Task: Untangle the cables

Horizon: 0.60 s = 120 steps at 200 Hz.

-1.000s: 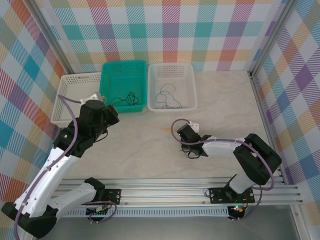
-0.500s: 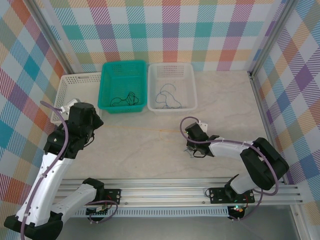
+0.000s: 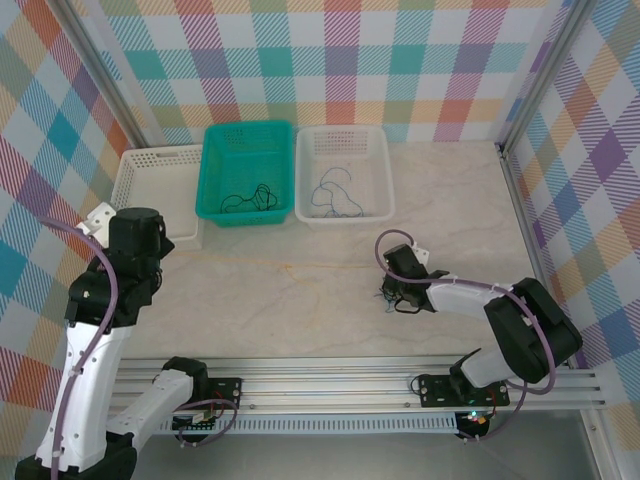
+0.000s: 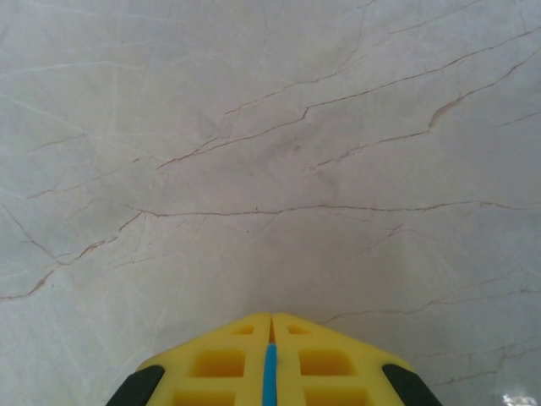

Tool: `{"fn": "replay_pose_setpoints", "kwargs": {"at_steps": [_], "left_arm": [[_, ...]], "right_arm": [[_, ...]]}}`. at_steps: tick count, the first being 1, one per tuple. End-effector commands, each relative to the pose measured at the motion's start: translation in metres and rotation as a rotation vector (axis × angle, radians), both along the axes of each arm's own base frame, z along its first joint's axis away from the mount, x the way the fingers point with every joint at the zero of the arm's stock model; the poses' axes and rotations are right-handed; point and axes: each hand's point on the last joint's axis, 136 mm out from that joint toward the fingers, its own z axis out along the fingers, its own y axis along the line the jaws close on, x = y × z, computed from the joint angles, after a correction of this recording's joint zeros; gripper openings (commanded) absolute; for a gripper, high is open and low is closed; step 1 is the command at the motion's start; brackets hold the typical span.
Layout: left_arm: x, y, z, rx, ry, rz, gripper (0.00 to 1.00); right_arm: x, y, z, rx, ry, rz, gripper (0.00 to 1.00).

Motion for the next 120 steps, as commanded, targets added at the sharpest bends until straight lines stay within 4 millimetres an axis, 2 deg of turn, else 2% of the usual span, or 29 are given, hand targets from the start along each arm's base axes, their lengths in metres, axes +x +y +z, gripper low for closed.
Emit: {"fn": "replay_pose_setpoints", "kwargs": {"at_steps": [1, 24, 84, 101, 120], "left_arm": [[-0.009, 0.016, -0.006, 0.051, 0.049, 0.070, 0.00], [-0.019, 0.036, -0.015, 0.062, 0.078, 0.172, 0.00], [-0.051, 0.084, -0.016, 0.155, 0.133, 0.397, 0.00], [-0.042, 0.078, -0.024, 0.101, 0.122, 0.340, 0.00], [-0.011, 0.048, -0.038, -0.032, 0.086, 0.141, 0.00]], "right_arm": [[-0.014, -0.023, -0.017, 0.006, 0.054, -0.096, 0.00], [-0.016, -0.029, -0.016, 0.072, 0.034, -0.154, 0.00], [-0.022, -0.044, -0.016, 0.201, 0.009, -0.318, 0.00], [-0.019, -0.049, -0.007, 0.188, -0.023, -0.324, 0.00], [-0.012, -0.048, 0.009, 0.147, -0.061, -0.261, 0.02]]}}
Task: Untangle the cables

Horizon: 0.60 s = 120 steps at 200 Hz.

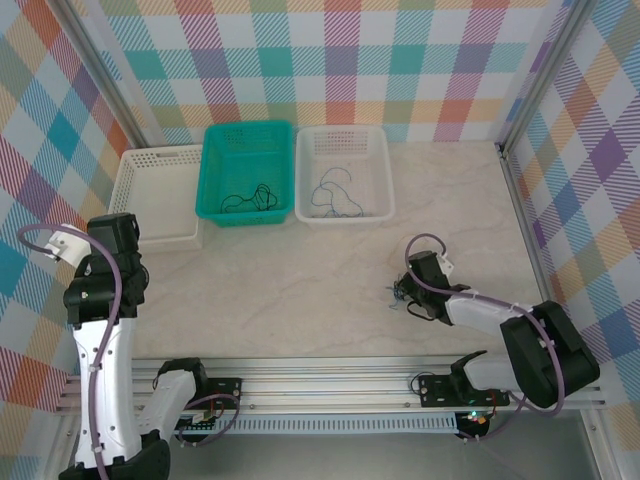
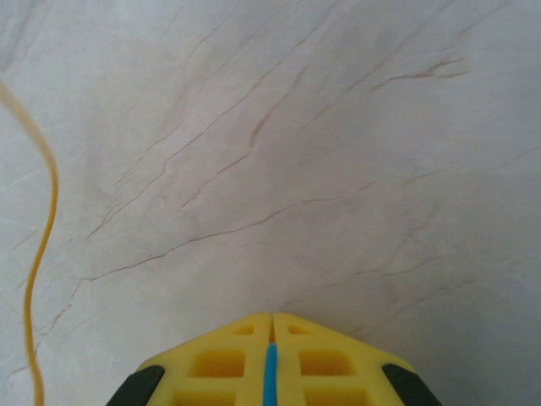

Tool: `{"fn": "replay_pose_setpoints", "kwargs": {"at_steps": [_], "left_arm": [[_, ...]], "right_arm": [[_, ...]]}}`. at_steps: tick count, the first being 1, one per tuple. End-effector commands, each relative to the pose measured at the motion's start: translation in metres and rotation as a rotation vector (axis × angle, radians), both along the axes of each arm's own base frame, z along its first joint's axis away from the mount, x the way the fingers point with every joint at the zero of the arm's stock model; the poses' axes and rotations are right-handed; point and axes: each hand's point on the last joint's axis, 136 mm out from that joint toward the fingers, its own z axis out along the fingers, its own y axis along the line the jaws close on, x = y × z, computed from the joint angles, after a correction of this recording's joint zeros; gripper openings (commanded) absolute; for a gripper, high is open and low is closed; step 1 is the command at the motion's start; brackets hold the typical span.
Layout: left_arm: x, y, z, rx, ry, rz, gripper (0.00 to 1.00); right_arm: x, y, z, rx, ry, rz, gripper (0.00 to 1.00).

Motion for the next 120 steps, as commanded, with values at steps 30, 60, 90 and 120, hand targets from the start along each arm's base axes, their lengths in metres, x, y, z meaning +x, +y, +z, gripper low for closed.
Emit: {"fn": "replay_pose_setpoints", "kwargs": {"at_steps": [30, 60, 90, 120], "left_arm": [[0.077, -0.100, -0.024, -0.425, -0.150, -0.548, 0.00], [0.097, -0.153, -0.001, -0.607, -0.260, -0.761, 0.00], [0.096, -0.185, 0.001, -0.691, -0.286, -0.842, 0.00], [0.098, -0.216, -0.009, -0.782, -0.292, -0.930, 0.00]], "right_arm": [[0.010, 0.016, 0.029, -0.095, -0.053, 0.204, 0.20], [0.013, 0.043, 0.041, -0.110, -0.077, 0.328, 0.38], [0.014, 0.052, 0.046, -0.126, -0.080, 0.359, 0.55], [0.016, 0.057, 0.053, -0.150, -0.087, 0.384, 0.66]]}}
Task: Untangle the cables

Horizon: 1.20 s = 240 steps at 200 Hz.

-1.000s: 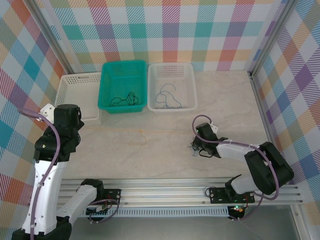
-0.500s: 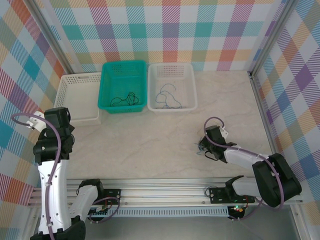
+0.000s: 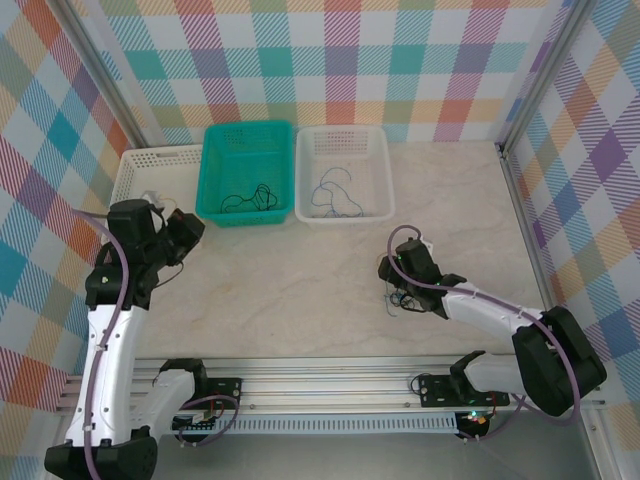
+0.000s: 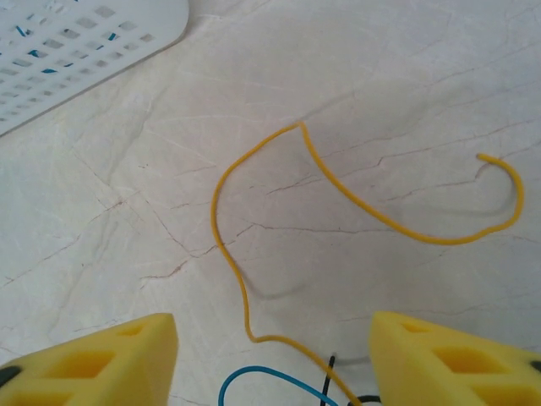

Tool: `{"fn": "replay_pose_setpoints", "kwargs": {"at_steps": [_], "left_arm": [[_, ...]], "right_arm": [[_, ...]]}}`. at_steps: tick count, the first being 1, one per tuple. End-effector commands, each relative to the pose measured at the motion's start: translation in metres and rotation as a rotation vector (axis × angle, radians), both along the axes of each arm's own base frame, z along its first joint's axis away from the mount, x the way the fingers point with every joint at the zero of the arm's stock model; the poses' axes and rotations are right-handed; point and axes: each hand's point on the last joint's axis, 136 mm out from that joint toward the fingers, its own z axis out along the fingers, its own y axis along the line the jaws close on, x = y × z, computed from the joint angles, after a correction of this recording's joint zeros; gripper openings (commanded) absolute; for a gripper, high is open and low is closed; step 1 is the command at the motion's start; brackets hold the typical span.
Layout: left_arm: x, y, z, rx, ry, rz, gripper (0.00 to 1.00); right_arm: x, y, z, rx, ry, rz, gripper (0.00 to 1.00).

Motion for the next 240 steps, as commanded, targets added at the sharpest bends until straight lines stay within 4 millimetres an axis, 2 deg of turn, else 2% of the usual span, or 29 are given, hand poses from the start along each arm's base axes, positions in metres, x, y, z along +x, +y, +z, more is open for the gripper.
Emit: {"fn": "replay_pose_setpoints", "kwargs": {"at_steps": [1, 19, 39, 52, 106, 162, 201, 240], "left_arm": [[0.002, -0.033, 0.003, -0.121, -0.034, -0.106, 0.00], [0.004, -0.048, 0.002, -0.130, -0.045, -0.151, 0.00], [0.008, -0.052, -0.005, -0.095, -0.023, -0.156, 0.00], [0.010, -0.054, -0.011, -0.091, -0.012, -0.158, 0.00], [0.018, -0.055, -0.060, -0.099, 0.103, -0.133, 0.00], [0.016, -0.046, -0.059, -0.041, 0.108, -0.107, 0.00], [0.015, -0.046, -0.059, -0.039, 0.108, -0.108, 0.00], [0.014, -0.046, -0.060, -0.040, 0.110, -0.108, 0.00]], "right_arm": [[0.004, 0.005, 0.010, -0.038, -0.009, 0.038, 0.66], [0.005, 0.006, 0.016, -0.061, -0.016, 0.047, 0.70], [0.004, 0.003, 0.021, -0.074, -0.023, 0.038, 0.74], [0.003, 0.001, 0.024, -0.078, -0.028, 0.034, 0.81], [-0.002, -0.007, 0.031, -0.096, -0.040, 0.016, 1.00], [-0.004, -0.010, 0.040, -0.091, -0.062, 0.014, 1.00], [-0.003, 0.026, 0.057, 0.024, -0.169, 0.182, 0.99], [-0.009, 0.060, 0.071, 0.042, -0.249, 0.344, 0.96]]}}
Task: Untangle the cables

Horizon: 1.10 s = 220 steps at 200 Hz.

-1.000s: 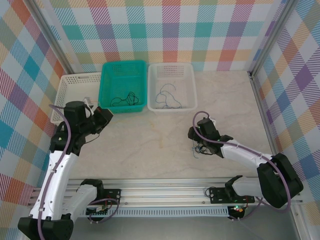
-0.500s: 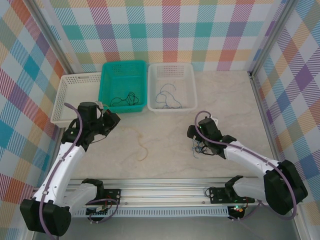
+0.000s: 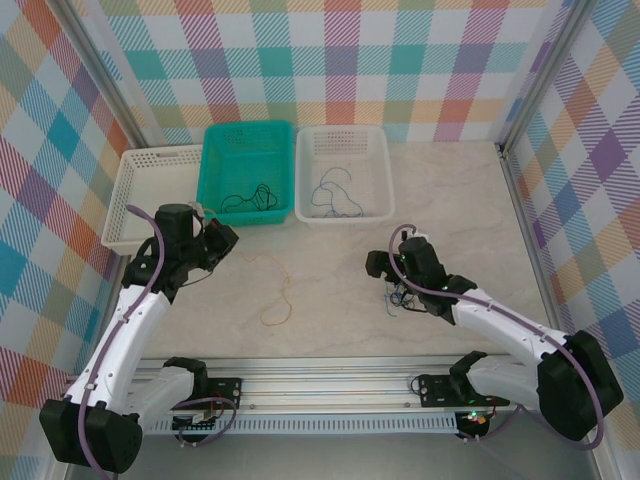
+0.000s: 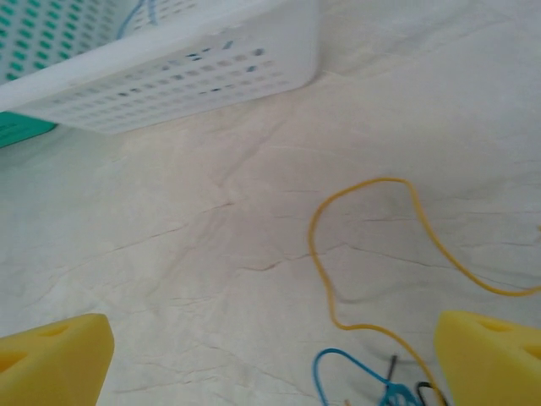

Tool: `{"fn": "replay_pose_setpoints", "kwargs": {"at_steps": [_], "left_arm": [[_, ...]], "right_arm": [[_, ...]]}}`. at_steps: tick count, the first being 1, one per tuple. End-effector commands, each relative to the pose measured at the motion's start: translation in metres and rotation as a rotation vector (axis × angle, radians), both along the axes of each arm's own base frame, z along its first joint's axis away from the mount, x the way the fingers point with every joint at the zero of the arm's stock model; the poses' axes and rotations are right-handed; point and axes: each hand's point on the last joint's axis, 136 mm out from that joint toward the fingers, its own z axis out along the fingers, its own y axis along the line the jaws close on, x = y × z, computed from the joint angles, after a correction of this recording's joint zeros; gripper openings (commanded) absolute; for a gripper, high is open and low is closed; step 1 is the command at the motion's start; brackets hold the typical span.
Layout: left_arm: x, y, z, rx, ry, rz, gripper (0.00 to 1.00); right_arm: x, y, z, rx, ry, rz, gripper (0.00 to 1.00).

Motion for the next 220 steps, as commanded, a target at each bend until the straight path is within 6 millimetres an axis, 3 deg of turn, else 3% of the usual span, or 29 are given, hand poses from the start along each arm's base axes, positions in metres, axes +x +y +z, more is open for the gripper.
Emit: {"fn": "replay_pose_setpoints", "kwargs": {"at_steps": [1, 45, 89, 136, 167, 220], "left_arm": [[-0.002, 0.000, 0.012, 0.012, -0.028, -0.005, 0.00], [-0.002, 0.000, 0.012, 0.009, -0.028, -0.005, 0.00], [-0.001, -0.002, 0.016, -0.019, -0.031, -0.003, 0.00], [0.006, -0.014, 0.050, -0.177, -0.097, 0.021, 0.00], [0.006, -0.014, 0.071, -0.229, -0.148, 0.034, 0.00], [0.000, -0.016, 0.077, -0.270, -0.148, 0.036, 0.00]], "right_arm": [[-0.004, 0.031, 0.017, 0.035, -0.094, 0.156, 0.96], [-0.020, 0.086, 0.026, 0.054, -0.164, 0.364, 0.94], [-0.030, 0.136, 0.012, 0.032, -0.139, 0.455, 0.93], [-0.029, 0.185, -0.004, 0.126, -0.092, 0.407, 0.95], [-0.026, 0.206, -0.010, 0.187, -0.117, 0.417, 0.97], [-0.023, 0.229, -0.027, 0.201, -0.103, 0.384, 0.98]]}}
